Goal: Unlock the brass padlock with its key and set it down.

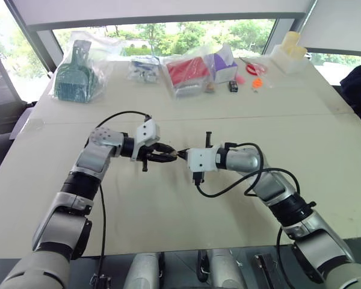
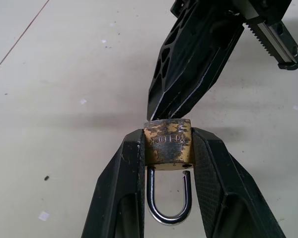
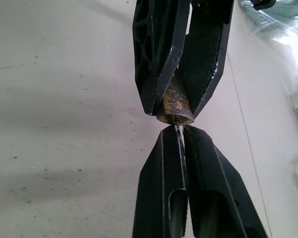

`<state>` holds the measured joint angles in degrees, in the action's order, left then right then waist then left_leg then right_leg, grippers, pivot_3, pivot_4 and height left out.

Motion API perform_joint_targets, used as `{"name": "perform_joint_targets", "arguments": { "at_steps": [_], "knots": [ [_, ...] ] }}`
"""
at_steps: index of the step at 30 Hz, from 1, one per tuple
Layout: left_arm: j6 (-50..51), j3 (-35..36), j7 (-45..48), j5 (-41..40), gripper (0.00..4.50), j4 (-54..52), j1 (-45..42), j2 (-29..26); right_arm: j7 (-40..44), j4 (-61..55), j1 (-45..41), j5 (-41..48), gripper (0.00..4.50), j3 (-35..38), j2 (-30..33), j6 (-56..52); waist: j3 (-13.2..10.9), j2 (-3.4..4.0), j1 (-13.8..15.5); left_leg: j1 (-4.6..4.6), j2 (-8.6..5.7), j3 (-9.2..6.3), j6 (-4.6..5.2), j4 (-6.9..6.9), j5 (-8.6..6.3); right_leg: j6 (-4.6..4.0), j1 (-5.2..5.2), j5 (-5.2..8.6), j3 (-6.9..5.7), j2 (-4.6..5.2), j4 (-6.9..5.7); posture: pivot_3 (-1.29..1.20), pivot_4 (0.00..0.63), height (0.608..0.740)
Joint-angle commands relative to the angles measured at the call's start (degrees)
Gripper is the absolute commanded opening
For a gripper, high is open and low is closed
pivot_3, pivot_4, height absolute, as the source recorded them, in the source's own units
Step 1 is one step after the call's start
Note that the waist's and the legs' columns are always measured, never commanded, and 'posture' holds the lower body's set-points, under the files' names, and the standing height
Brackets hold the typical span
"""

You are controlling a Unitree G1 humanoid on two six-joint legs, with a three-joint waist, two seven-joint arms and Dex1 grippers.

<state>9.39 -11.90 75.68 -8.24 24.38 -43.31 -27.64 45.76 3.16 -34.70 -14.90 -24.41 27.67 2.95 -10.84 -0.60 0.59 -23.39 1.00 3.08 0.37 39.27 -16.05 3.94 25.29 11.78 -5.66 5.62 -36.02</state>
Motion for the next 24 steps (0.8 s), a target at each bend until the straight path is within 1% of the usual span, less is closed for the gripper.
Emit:
{"name": "perform_joint_targets", "arguments": {
  "at_steps": [1, 2, 5, 7, 9, 12, 13, 15, 19, 24],
  "knots": [
    [-4.25, 0.73, -1.54, 0.30, 0.76, -2.00, -0.06, 0.13, 3.07, -2.24, -1.74, 3.25, 0.06, 1.29, -1.53, -3.82, 0.00, 0.00, -0.04, 0.00, 0.00, 0.00, 0.00, 0.00, 0.00, 0.00, 0.00, 0.00, 0.00, 0.00, 0.00, 0.00, 0.150, 0.740],
    [-5.59, 0.77, -2.09, 0.62, 0.76, -2.11, -0.07, 0.20, 4.50, -2.42, -2.02, 4.30, 0.06, 1.40, -1.84, -5.80, 0.00, 0.00, -0.04, 0.00, 0.00, 0.00, 0.00, 0.00, 0.00, 0.00, 0.00, 0.00, 0.00, 0.00, 0.00, 0.00, 0.150, 0.740],
    [-11.36, 0.54, -3.61, 2.18, 0.76, -2.47, 0.02, 0.32, 11.35, -3.78, -3.26, 9.52, 0.06, 1.63, -2.50, -16.08, 0.00, 0.00, -0.01, 0.00, 0.01, 0.00, 0.00, 0.00, 0.00, -0.01, 0.00, -0.01, 0.00, 0.00, -0.01, 0.00, 0.150, 0.740],
    [-17.44, -0.13, -4.85, 4.34, 0.76, -2.04, 0.28, 0.23, 15.77, -4.10, -4.73, 13.01, 0.06, 1.43, -3.08, -25.70, 0.00, 0.01, 0.05, 0.00, 0.01, 0.00, 0.00, 0.00, 0.00, -0.01, 0.00, -0.01, 0.00, 0.00, -0.01, 0.00, 0.150, 0.740],
    [-21.35, -0.51, -5.32, 5.61, 0.76, -1.43, 0.40, 0.23, 18.42, -4.63, -5.81, 15.55, 0.06, 1.23, -3.50, -32.84, 0.00, 0.01, 0.08, 0.00, 0.01, 0.00, 0.00, 0.00, 0.00, -0.02, 0.00, -0.01, 0.00, 0.00, -0.01, 0.00, 0.150, 0.740],
    [-25.81, -0.76, -5.87, 6.71, 0.76, -0.54, 0.56, 0.22, 17.56, -4.44, -7.54, 16.78, 0.06, 1.39, -4.94, -41.14, 0.00, 0.01, 0.03, 0.00, 0.01, 0.01, 0.00, 0.00, 0.00, -0.02, 0.00, -0.01, 0.00, 0.00, -0.01, 0.00, 0.150, 0.740],
    [-27.49, -0.78, -6.01, 7.02, 0.76, 0.13, 0.54, 0.07, 16.17, -5.05, -8.27, 18.25, 0.06, 2.80, -6.16, -47.87, 0.00, 0.02, 0.03, 0.00, 0.01, 0.01, 0.00, 0.00, 0.00, -0.02, 0.01, -0.01, 0.00, 0.00, -0.01, 0.00, 0.150, 0.740],
    [-29.25, -0.84, -6.17, 7.46, 0.76, 1.34, 0.37, -0.16, 14.44, -6.78, -9.12, 20.71, 0.06, 5.27, -7.91, -56.53, 0.00, 0.02, -0.01, 0.00, 0.02, 0.01, 0.00, 0.00, 0.00, -0.02, 0.03, -0.01, 0.00, 0.00, -0.03, 0.00, 0.150, 0.740],
    [-31.21, -0.20, -6.61, 6.68, 0.76, 2.78, -0.06, 0.03, 13.52, -11.56, -7.63, 22.49, 0.06, 5.82, -6.91, -60.85, 0.00, 0.03, 0.18, -0.02, 0.03, 0.00, 0.00, 0.00, 0.00, -0.03, 0.04, -0.01, -0.01, 0.01, -0.04, 0.00, 0.150, 0.740],
    [-32.69, 0.52, -7.42, 5.93, 0.76, 2.45, -0.77, 0.60, 11.51, -12.97, -6.32, 23.98, 0.06, 6.11, -7.28, -63.55, 0.00, 0.03, 0.00, -0.02, -0.02, 0.02, 0.00, 0.00, 0.00, -0.01, 0.02, -0.02, -0.01, 0.05, -0.03, 0.00, 0.150, 0.740]
  ]
}}
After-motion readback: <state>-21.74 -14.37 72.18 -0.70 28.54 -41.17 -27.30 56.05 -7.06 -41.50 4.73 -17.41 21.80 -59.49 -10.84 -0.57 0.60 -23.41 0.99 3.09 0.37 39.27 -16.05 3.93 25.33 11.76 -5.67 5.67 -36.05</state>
